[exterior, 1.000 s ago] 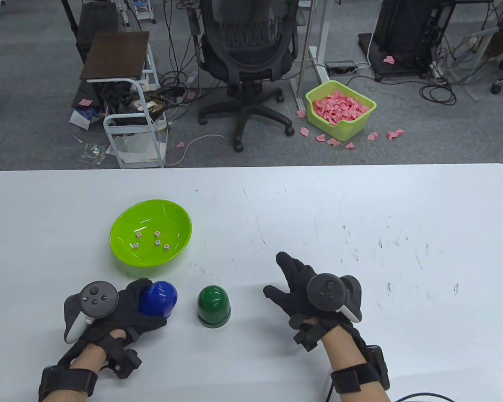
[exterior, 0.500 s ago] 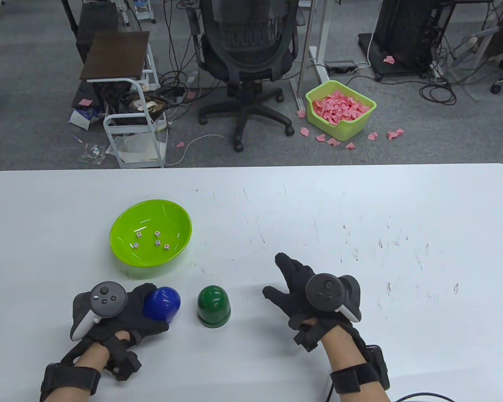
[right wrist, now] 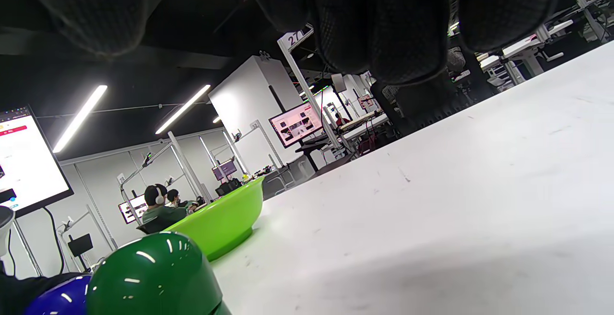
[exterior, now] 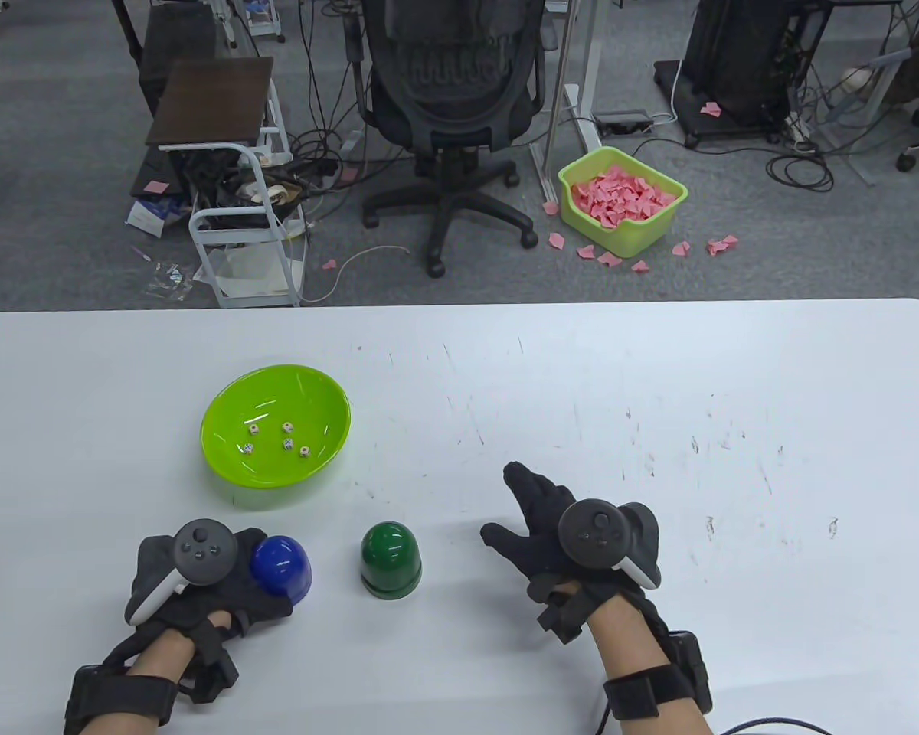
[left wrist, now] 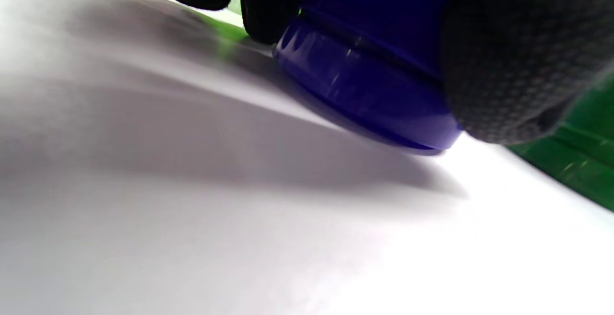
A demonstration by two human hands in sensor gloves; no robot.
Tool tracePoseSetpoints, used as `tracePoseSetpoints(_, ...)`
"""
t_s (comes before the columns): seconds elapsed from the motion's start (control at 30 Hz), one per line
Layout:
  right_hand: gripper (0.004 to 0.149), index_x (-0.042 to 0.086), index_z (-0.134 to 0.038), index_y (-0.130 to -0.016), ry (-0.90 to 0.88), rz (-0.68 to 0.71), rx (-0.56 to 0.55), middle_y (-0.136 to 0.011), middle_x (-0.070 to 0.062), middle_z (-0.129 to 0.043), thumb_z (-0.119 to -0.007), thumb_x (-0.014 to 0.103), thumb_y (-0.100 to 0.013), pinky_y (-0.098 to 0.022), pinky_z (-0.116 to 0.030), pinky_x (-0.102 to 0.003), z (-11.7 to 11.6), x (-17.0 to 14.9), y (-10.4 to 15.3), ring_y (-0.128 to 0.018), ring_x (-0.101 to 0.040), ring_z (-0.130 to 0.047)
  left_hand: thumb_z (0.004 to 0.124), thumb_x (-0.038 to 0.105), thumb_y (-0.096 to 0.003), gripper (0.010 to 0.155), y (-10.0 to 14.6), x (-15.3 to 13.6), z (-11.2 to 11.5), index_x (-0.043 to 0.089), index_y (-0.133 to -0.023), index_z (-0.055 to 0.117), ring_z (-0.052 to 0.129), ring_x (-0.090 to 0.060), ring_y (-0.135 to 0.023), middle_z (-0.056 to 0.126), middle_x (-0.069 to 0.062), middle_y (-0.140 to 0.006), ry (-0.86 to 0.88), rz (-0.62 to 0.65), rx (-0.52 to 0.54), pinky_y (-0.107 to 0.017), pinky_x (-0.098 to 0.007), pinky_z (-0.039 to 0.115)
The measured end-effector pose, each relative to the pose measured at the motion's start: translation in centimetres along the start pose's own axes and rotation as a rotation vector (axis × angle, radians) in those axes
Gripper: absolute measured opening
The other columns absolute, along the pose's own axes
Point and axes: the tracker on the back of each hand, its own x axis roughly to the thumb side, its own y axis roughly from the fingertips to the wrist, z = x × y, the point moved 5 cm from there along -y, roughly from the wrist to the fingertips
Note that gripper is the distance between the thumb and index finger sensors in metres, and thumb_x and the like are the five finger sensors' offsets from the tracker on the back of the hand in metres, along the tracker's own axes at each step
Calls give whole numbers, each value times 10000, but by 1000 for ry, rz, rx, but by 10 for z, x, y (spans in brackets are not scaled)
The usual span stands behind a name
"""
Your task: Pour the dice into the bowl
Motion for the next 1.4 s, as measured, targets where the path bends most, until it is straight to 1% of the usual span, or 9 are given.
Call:
tracePoseSetpoints(0.23,861,16,-525,-1063,-4,-22,8,-1012,-319,-720,-757,586,-460,-570,-660,-733,1,-4,1,-767,-561,-804,982,602,-302,1044,2,2,-1,180,-1069,413,401,-481,-1076,483,-173,-1147,-19,-83,-88,-767,-710,385)
tracePoseSetpoints(0.4,872,18,-513,-1070,-22,-36,37,-1019,-323,-714,-759,591,-460,-571,-656,-736,1,-6,0,-767,-567,-801,972,587,-324,1082,13,18,-25,140,-1098,363,382,-497,-1074,446,-209,-1152,-9,-75,-82,-768,-708,388)
tracePoseSetpoints(0.53,873,18,-514,-1069,-26,-48,48,-1019,-326,-713,-759,593,-459,-569,-658,-736,1,-8,0,-767,-569,-799,958,597,-335,1065,22,52,-55,152,-1101,368,418,-488,-1071,456,-199,-1155,-57,-3,2,-771,-701,411)
tracePoseSetpoints(0.73,871,18,-515,-1069,-40,-71,37,-1021,-327,-706,-759,591,-461,-569,-659,-735,5,-15,1,-767,-568,-800,939,609,-349,1037,22,114,-67,181,-1104,372,469,-471,-1075,479,-179,-1157,-81,118,54,-772,-692,455)
tracePoseSetpoints(0.93,871,15,-516,-1068,-49,-92,37,-1016,-329,-714,-761,589,-461,-570,-659,-734,7,-21,2,-764,-568,-803,923,621,-357,1023,7,166,-50,217,-1110,360,541,-459,-1066,481,-164,-1163,-147,171,19,-767,-683,508)
tracePoseSetpoints(1.07,870,13,-516,-1068,-58,-102,35,-1014,-328,-717,-760,588,-462,-568,-660,-733,9,-24,3,-761,-568,-805,917,625,-359,1008,-12,186,-22,256,-1114,361,576,-467,-1058,472,-167,-1170,-196,161,-33,-759,-680,541)
tracePoseSetpoints(1.27,870,10,-518,-1067,-65,-110,41,-1011,-330,-719,-761,587,-462,-565,-663,-732,9,-25,3,-758,-568,-807,931,636,-340,1022,-37,194,18,287,-1115,363,612,-519,-1054,423,-212,-1171,-354,103,-99,-732,-683,616)
tracePoseSetpoints(1.33,869,9,-521,-1066,-66,-111,42,-1009,-330,-722,-762,585,-462,-566,-662,-733,9,-25,3,-756,-568,-809,945,631,-327,1024,-43,194,27,269,-1106,386,705,-497,-1018,473,-206,-1158,-375,94,-102,-701,-661,685)
tracePoseSetpoints(1.4,866,10,-521,-1066,-68,-110,41,-1007,-331,-728,-763,583,-464,-564,-664,-732,9,-25,3,-756,-567,-810,970,603,-317,1000,-45,195,31,265,-1083,422,793,-442,-953,558,-168,-1126,-398,94,-50,-667,-636,735)
